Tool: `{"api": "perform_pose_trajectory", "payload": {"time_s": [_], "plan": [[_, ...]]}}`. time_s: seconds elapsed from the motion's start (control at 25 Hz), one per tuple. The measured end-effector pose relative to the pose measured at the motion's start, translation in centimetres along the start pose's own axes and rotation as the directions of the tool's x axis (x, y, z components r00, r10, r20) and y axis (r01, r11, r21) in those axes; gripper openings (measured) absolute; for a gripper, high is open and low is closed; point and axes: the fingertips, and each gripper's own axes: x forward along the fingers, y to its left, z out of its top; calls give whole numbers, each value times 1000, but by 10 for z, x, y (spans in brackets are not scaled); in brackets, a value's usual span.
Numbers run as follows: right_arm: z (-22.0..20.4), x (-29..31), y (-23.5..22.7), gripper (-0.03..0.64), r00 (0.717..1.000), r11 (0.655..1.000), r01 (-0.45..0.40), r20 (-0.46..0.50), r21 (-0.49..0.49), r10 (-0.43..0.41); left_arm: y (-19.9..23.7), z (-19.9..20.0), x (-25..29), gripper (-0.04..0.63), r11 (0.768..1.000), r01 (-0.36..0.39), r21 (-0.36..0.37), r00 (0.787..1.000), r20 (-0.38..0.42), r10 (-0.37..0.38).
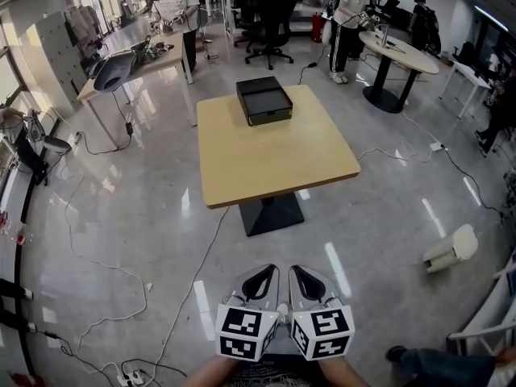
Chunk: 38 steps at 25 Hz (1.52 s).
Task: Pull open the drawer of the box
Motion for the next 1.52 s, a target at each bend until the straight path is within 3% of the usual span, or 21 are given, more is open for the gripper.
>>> {"api": "perform_pose_trajectory", "payload": {"time_s": [0.2,0.4,0.76,1.12,1.36,1.52], "plan": [[57,104,-70,6,1000,1000,-11,-11,14,11,49,58,114,11,1000,-5,2,1000,-14,5],[109,170,-134,6,1000,1000,-23,-8,17,23,69,111,203,11,1000,-9,2,1000,-15,9],[158,229,-195,6,999,999,-32,0,0,32,86,162,283,11,1000,-28,9,1000,-1,28],[170,280,-209,6,1000,1000,-9,-8,4,9,124,172,319,11,1000,-14,3,1000,-9,14],[177,363,-193,6,1000,1000,15,-23,-1,-15,201,178,352,11,1000,9,-8,1000,-14,-9],[205,443,-196,6,999,1000,22,-27,-5,-22,266,203,400,11,1000,25,-7,999,-29,-25]]}}
